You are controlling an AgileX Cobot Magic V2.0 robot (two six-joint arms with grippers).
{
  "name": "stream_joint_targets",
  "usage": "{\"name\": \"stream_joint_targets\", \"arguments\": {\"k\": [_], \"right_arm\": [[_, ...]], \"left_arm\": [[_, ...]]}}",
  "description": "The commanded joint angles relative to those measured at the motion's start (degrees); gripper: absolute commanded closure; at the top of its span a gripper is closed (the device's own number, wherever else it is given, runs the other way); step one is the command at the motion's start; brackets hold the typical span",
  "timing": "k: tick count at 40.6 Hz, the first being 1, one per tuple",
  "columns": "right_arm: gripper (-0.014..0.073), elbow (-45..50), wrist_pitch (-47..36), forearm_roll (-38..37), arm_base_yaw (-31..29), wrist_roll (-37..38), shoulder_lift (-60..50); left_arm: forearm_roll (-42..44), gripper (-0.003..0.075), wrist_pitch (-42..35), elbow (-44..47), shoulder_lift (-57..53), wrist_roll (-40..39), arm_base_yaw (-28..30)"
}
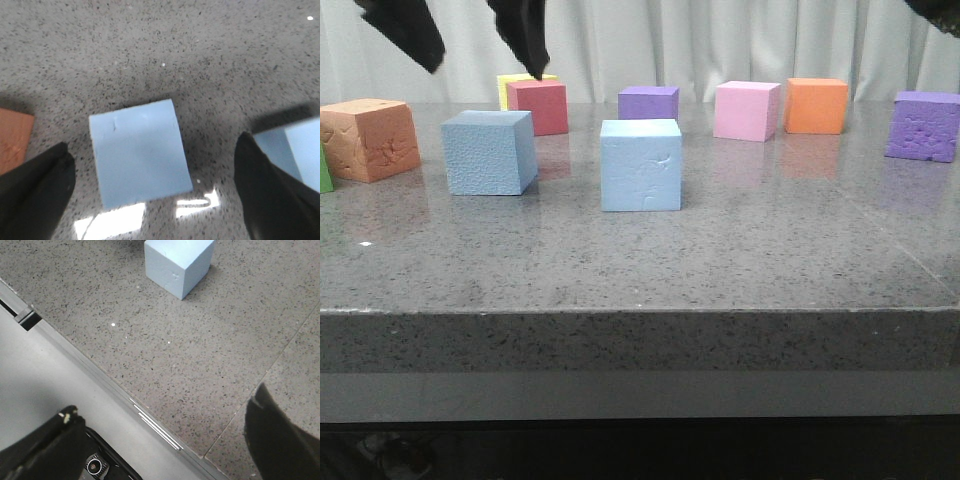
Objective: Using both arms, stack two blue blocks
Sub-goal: 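Lower the left gripper onto the other light-blue cube and grasp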
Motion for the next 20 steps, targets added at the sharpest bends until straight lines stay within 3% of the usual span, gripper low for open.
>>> {"name": "stream_joint_targets", "arguments": {"k": [1,20], "right_arm": [[-0.0048,-1.4,-2.8,0.1,-0.3,0.0,-0.9],[-0.0048,-1.4,-2.8,0.1,-0.3,0.0,-0.9]], "left_arm": [[0.7,0.0095,-0.6,-3.8,0.2,-2.1,0.5],[-0.9,0.01,-0.1,-4.2,6.2,-3.1,2.9]]}}
